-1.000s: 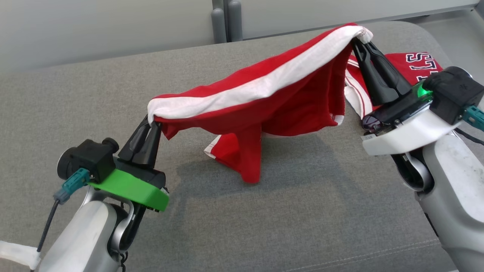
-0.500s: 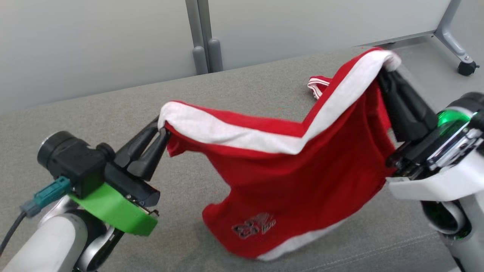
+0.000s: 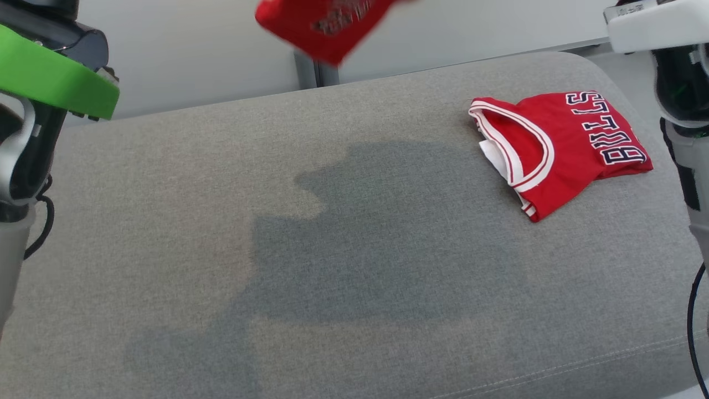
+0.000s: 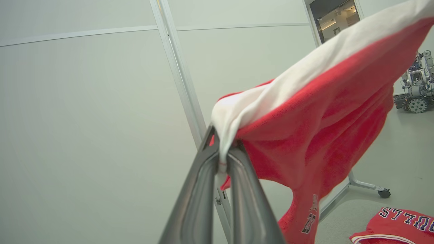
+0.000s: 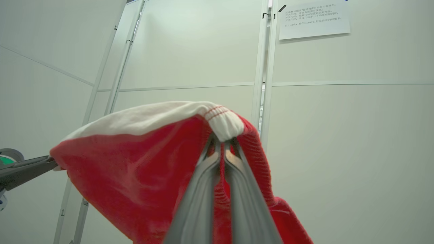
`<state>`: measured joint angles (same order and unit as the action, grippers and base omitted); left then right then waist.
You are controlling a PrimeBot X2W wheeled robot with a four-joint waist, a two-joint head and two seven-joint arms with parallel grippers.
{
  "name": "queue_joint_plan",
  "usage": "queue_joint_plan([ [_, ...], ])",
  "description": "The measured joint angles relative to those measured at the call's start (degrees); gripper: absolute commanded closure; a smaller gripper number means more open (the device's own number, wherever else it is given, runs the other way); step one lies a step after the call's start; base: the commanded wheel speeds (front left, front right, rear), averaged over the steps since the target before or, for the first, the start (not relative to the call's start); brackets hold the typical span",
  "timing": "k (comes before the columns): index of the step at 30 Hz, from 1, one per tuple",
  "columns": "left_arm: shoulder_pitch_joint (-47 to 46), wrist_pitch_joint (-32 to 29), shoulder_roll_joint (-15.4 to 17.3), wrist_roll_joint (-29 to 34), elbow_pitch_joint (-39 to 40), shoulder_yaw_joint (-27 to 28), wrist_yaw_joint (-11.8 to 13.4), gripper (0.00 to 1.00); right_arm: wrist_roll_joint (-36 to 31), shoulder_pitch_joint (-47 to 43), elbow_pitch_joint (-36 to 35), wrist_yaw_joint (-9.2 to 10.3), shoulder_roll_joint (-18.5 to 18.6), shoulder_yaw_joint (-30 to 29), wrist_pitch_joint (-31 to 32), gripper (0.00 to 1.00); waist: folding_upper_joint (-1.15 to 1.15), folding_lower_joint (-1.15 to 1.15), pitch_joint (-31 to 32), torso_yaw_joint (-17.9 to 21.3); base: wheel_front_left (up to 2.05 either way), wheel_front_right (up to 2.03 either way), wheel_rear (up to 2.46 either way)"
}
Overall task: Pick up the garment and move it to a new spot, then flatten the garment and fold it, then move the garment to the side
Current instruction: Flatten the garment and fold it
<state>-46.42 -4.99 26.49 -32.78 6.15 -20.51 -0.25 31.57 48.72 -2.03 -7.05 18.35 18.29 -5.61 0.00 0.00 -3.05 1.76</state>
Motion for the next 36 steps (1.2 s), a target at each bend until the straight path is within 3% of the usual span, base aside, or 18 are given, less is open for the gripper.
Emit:
queue_joint_plan([
  [4,0.0,-0.4,-0.3,2.3,-0.6,-3.5,-0.3,1.0,0.4,-2.3,3.5,0.0,-0.2,3.5,0.7,1.0,0.0,0.0,-0.4,-1.0,0.0,0.0,0.0],
  [11,23.7,-1.5,-0.9,3.9,-10.4,-14.9,-0.5,1.0,5.6,-25.2,17.2,-0.01,-0.9,13.1,5.7,1.0,0.0,0.0,-3.2,-1.8,0.0,0.0,0.0],
  [14,30.2,-1.2,-2.9,4.3,-15.9,-17.9,0.1,1.0,6.3,-30.3,21.5,-0.01,-1.8,15.0,5.7,1.0,0.0,0.0,-4.6,-2.0,0.0,0.0,0.0],
  [20,32.7,3.7,-5.9,4.2,-19.9,-16.4,2.4,1.0,7.1,-29.9,22.8,-0.01,-4.2,17.3,3.3,1.0,0.0,0.0,-6.9,-1.9,0.0,0.0,0.0],
  [26,32.2,8.2,-6.7,6.4,-21.0,-16.3,3.3,1.0,1.6,-28.0,22.4,-0.02,1.1,23.0,0.0,1.0,0.0,0.0,-6.5,-1.7,0.0,0.0,0.0],
  [36,37.5,13.1,-7.3,7.4,-23.6,-16.9,4.9,1.0,0.6,-33.1,23.3,-0.02,3.5,24.2,-5.2,1.0,0.0,0.0,-3.5,-2.8,0.0,0.0,0.0],
])
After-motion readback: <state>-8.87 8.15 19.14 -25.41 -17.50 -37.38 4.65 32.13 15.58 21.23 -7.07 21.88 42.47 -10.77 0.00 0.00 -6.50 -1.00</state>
